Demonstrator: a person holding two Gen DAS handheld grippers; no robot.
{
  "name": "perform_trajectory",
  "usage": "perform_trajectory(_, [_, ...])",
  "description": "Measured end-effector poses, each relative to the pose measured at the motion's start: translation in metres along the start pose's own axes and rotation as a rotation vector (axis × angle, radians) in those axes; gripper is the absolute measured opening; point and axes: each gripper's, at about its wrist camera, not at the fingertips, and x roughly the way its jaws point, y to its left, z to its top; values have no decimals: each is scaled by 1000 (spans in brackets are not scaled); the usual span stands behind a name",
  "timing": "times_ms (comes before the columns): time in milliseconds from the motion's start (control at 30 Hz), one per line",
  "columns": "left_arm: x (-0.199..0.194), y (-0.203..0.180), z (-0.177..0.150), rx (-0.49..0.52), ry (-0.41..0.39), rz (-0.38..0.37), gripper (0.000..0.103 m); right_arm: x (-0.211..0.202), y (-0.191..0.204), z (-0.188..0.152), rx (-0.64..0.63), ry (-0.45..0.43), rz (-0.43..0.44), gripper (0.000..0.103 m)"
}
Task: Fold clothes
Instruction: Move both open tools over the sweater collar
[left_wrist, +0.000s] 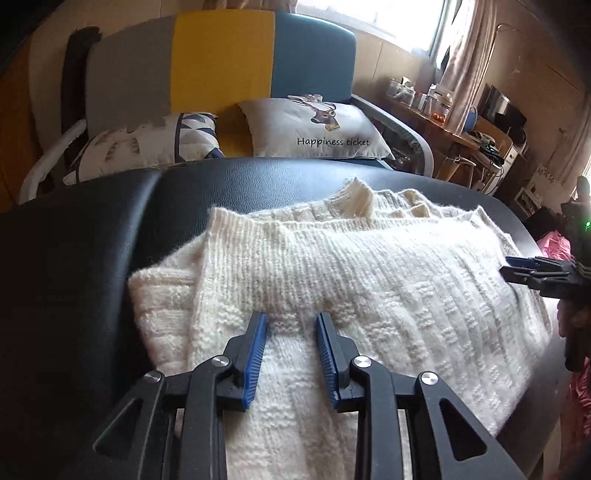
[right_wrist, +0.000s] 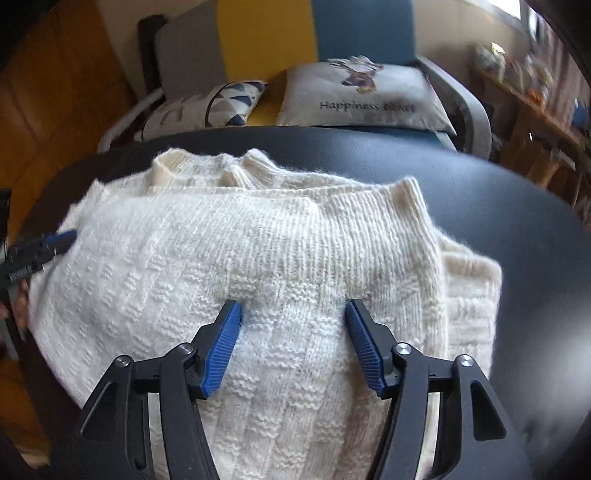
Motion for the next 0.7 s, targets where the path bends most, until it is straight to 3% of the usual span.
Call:
perform_trajectory(167, [-47, 4, -9, -37, -74, -92, 28, -55, -5, -14, 63, -98, 126, 63])
perform_trajectory(300, [-78, 22, -38, -71, -81, -135, 30, -91, -38, -50, 163, -137, 248, 65])
perform_trajectory(500, [-90, 49, -87, -148, -19, -96, 30, -100, -88, -101, 297, -90, 270, 70])
perform_trajectory(633, [-88, 56, -98, -224, -9, -43, 30, -84, -96, -109, 352, -57, 287, 70])
perform_trajectory(700, [-86, 64, -103, -302, -4, -45, 30, -73, -87, -111, 315, 9, 230, 70])
